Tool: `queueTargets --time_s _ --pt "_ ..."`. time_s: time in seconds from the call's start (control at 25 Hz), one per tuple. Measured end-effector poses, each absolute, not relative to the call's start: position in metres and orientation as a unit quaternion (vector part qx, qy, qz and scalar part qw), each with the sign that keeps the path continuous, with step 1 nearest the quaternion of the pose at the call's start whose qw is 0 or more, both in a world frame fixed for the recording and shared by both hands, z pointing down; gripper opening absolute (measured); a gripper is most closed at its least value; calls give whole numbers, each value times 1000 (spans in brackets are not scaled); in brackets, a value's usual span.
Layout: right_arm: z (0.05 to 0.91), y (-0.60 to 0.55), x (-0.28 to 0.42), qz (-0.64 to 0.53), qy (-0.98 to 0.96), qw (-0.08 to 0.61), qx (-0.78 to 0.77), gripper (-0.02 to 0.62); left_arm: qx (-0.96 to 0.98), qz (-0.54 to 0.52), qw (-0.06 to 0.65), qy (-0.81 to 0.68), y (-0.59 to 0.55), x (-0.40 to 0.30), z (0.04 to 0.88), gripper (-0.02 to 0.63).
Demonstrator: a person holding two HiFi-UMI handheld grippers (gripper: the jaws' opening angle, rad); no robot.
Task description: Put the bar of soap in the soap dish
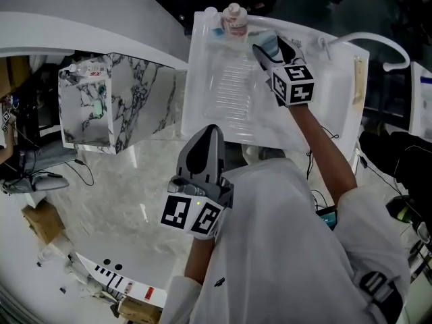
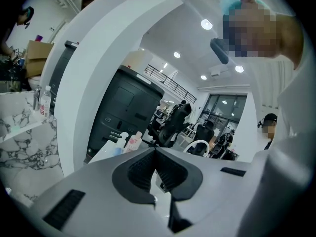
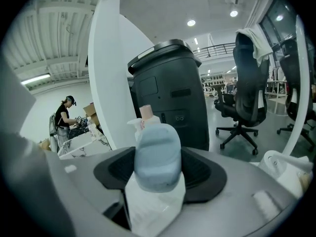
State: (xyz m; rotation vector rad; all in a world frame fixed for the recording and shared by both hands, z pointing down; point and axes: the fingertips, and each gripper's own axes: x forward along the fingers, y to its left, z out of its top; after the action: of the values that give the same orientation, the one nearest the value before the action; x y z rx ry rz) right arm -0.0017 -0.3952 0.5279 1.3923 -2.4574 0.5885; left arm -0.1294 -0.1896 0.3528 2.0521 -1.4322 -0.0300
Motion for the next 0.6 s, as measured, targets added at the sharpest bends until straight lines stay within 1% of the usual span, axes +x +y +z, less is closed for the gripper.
queueTargets --time_s 0.6 --pt "616 -442 11 255 -790 206 519 299 776 6 325 -541 -199 -133 361 0"
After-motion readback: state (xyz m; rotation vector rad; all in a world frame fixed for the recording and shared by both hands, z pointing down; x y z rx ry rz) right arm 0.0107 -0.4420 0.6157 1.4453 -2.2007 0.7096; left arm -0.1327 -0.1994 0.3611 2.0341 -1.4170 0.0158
